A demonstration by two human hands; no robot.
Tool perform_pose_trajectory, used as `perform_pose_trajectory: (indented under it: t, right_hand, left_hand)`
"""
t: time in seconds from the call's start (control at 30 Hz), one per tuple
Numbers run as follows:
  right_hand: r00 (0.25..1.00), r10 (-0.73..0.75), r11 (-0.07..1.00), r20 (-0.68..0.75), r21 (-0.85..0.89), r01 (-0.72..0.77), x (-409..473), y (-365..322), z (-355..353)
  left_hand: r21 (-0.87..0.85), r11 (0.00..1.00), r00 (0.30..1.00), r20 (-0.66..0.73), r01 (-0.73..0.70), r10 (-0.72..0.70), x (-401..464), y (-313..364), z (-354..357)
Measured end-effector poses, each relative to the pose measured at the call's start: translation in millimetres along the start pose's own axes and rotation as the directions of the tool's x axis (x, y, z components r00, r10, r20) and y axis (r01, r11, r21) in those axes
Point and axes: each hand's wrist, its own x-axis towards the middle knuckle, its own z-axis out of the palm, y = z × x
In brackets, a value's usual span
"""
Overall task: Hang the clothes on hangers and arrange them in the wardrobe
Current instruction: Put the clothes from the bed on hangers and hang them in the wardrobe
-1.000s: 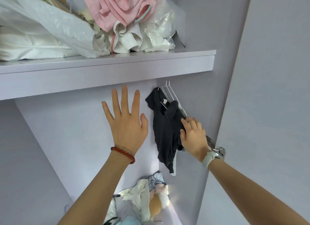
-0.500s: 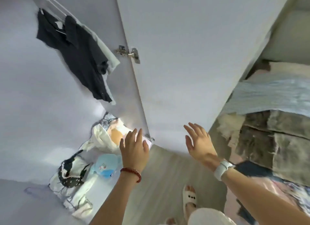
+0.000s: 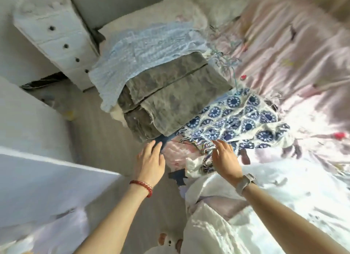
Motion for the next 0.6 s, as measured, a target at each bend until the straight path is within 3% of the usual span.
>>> perform_pose_trajectory:
  t: [0.2,0.47,0.6]
  right_hand:
    - [0.951,0.293,0.954,-0.097,0.094,-0.284,67,122,-44]
    - [0.842,0.523,0.85,-0.135,0.017,-0.526,145,254,-64]
    - [0.765,0.643,0.766,-0.049,0.012,-0.643,177,296,-67]
  left_hand:
    - [-0.028,0.979,0.951,0.23,-0.204,0.205,99,112,82]
    - [0.043,0.961,0.812,0.547,-0.273,0.205,154,178,193]
    - [0.13,0.948,0.73,0.671,-0.29,0.131,165,181,226]
